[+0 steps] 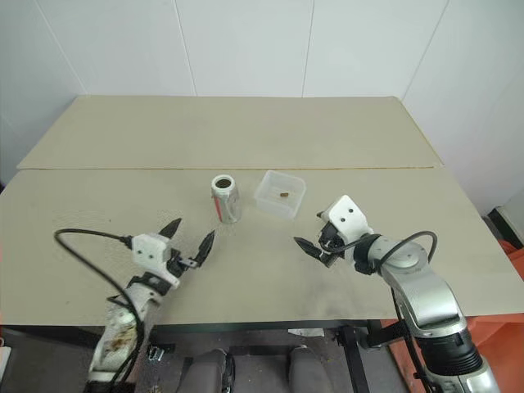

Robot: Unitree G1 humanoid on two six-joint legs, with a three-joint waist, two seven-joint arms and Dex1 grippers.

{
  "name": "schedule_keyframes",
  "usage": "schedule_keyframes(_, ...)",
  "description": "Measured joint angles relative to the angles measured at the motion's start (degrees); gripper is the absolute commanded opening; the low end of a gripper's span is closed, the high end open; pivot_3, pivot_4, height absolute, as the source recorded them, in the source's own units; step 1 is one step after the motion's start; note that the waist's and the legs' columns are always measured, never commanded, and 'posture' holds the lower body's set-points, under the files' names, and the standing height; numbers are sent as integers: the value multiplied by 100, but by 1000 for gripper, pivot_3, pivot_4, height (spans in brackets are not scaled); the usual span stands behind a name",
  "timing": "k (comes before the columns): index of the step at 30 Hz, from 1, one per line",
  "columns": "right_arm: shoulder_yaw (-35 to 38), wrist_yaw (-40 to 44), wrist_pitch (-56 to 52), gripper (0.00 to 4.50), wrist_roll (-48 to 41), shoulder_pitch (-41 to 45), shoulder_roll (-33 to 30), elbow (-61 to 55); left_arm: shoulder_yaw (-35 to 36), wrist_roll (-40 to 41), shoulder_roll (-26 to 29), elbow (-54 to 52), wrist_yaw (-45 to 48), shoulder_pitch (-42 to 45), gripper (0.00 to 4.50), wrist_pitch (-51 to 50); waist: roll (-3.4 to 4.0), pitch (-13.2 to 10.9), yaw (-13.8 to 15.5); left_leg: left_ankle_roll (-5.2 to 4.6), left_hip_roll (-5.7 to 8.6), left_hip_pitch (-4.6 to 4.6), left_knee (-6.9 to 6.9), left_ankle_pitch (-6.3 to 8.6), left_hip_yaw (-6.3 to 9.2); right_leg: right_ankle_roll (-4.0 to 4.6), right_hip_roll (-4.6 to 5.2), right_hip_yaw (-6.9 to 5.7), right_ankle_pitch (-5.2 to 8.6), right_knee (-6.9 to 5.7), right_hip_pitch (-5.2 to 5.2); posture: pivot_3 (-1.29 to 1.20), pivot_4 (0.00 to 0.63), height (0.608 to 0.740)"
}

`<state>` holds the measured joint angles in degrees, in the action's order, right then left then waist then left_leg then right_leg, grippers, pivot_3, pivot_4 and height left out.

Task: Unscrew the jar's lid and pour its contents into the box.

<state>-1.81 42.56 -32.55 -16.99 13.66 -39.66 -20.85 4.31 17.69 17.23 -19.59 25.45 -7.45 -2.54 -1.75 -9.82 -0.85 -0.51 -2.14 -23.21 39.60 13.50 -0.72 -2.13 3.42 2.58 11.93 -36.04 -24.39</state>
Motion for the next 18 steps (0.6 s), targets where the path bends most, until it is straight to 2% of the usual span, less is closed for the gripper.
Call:
schedule_keyframes(4,906,1328,926,4500,-468,-428,-833,317,1158,1214,1824,-775,1539,-765,4475,-444,4,-2,23,0,-3,12,-18,0,-6,13,3,-5,17,6,2,0,150,740)
schedule_keyframes(9,1748,2375,1622,4500,-762,-536,-1497,947,2859,2329,3120,-640,3030,-1264,4475,-1019,3,-4,5,2,-25,35,-31,1,-33,21,2,-5,21,12,1,0,150,740)
schedule_keyframes(13,2061,2687,1978,4500,-761,-526,-1737,1357,3946,2788,3732,-376,3759,-1342,4475,-1521,4,-4,4,3,-37,52,-66,1,-61,31,0,-2,27,14,-7,0,150,740)
schedule_keyframes(18,2055,2732,2096,4500,-723,-532,-1738,1414,4203,2905,3781,-396,4018,-1373,4475,-1885,4,-5,0,2,-47,50,-93,1,-75,47,-10,-1,37,13,-22,0,150,740)
